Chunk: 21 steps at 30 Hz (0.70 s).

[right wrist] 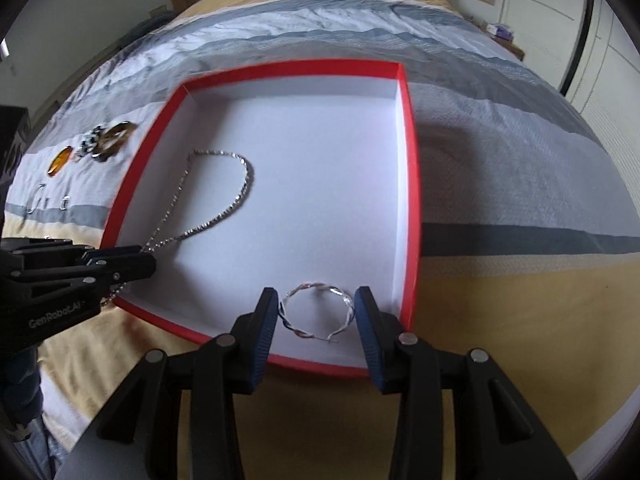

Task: Organize jewelry
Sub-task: 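Open the left tool to drop the necklace while the right tool releases the hoop into the box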

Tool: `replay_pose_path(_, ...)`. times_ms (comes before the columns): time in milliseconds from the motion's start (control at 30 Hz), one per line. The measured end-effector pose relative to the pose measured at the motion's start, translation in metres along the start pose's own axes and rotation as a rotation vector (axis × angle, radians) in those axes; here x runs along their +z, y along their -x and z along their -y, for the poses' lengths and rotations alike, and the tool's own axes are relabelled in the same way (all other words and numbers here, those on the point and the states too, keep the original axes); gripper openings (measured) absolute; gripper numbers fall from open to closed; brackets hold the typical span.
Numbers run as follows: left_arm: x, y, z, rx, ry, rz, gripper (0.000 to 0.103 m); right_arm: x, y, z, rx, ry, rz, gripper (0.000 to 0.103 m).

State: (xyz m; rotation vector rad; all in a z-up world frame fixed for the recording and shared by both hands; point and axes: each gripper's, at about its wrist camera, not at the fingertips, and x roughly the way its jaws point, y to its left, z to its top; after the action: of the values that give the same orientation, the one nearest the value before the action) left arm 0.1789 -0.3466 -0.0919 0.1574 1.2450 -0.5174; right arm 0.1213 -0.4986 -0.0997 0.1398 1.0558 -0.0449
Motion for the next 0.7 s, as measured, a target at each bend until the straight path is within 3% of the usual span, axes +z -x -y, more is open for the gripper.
replay_pose_path(233, -0.029, 0.028, -0.023, 0.045, 0.033, -0.001, 0.01, -0.004, 0.005, -0.029, 0.037, 0.035, -0.013, 0.038)
replay_pose_path(333, -0.033, 0.039, -0.025, -0.006, 0.05, 0.015, 0.01, -0.003, 0.01, -0.032, 0.044, 0.017, -0.002, 0.046)
replay_pose_path(433, -0.028, 0.051, -0.028, -0.03, 0.045, 0.054, 0.023, -0.001, 0.028, -0.029, 0.033, -0.003, 0.044, 0.05)
replay_pose_path(467, -0.028, 0.058, -0.025, -0.022, 0.042, 0.071, 0.038, -0.001, 0.036, -0.027, 0.031, -0.014, 0.06, 0.051)
replay_pose_path(500, -0.025, 0.065, -0.023, -0.022, 0.039, 0.093, 0.044, -0.001, 0.044, -0.024, 0.029, -0.027, 0.077, 0.051)
replay_pose_path(700, -0.027, 0.115, -0.028, -0.038, 0.031, 0.197, 0.044, -0.006, 0.094, -0.006, -0.005, -0.093, 0.149, 0.052)
